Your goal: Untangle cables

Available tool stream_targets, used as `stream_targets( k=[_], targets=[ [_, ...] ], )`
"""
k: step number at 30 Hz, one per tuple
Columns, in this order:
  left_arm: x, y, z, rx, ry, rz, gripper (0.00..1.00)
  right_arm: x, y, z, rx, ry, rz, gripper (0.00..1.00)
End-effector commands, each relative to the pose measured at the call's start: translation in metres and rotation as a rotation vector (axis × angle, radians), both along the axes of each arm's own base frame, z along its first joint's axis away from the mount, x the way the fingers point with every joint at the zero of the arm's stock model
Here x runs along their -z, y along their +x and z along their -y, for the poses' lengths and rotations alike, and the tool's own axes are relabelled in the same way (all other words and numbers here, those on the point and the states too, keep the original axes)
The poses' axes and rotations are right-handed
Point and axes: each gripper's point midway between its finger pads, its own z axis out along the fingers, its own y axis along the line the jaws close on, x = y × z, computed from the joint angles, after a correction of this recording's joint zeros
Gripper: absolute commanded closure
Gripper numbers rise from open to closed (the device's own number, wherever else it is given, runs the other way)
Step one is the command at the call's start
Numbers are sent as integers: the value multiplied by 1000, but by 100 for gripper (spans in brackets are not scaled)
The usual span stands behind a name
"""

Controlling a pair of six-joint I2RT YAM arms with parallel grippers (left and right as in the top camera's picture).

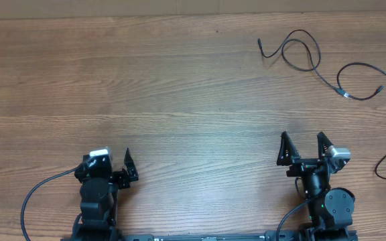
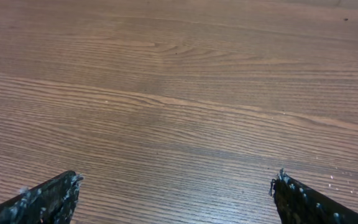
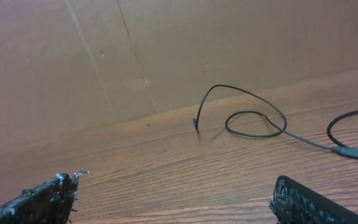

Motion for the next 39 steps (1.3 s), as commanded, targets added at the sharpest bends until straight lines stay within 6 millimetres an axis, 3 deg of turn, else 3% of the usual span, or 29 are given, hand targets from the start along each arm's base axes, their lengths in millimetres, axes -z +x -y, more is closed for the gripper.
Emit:
stream_targets(
  k=[1, 13, 21, 39],
  targets=[
    [-2, 0, 0, 11, 13, 5, 0, 4, 1, 1, 8, 3, -4, 0],
    [-21, -1, -10, -35, 8, 97, 0, 4, 1, 1, 8, 3, -4, 0],
    [-48, -3, -19, -73, 4, 222, 1, 4, 1, 1, 8, 3, -4, 0],
    [-48, -3, -19, -73, 3, 223, 0, 4, 1, 1, 8, 3, -4, 0]
  ],
)
